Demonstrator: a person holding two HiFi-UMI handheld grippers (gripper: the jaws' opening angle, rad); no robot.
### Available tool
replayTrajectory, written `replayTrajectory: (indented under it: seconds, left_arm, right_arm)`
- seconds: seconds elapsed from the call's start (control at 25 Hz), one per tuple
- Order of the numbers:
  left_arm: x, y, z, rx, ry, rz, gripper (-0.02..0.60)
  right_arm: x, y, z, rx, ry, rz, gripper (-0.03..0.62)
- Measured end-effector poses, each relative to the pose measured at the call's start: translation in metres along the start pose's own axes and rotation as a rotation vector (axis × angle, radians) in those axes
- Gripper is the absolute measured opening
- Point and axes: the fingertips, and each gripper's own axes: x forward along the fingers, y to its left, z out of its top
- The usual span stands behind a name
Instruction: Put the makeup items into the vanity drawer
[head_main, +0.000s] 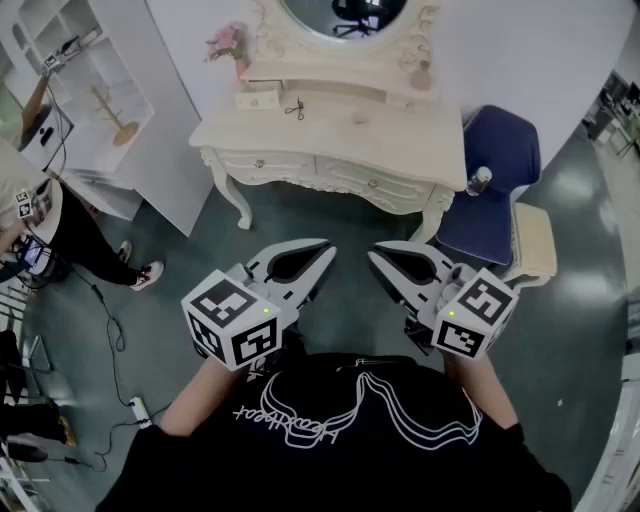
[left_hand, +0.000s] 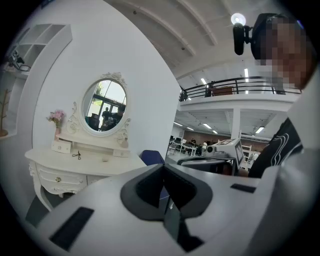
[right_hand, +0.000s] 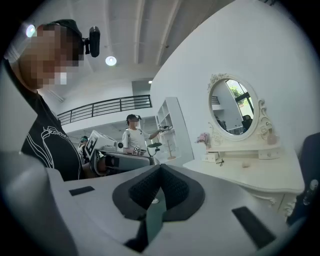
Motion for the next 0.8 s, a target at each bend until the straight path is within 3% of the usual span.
replayTrajectory:
  seconds: [0.52,0.8]
  left_arm:
    - [0.010,0.015,-0.025,-0.041,0.059,0.011,0.004]
    - [0.015,0.054,-0.042,-0.095,0.104,0.027,0.004]
  right_arm:
    - [0.012,-0.013,-0.029,0.051,0.042,-0.002,0.003]
    - [0.046,-0.038,-0.050,0.145,0.062,-0.002,0.003]
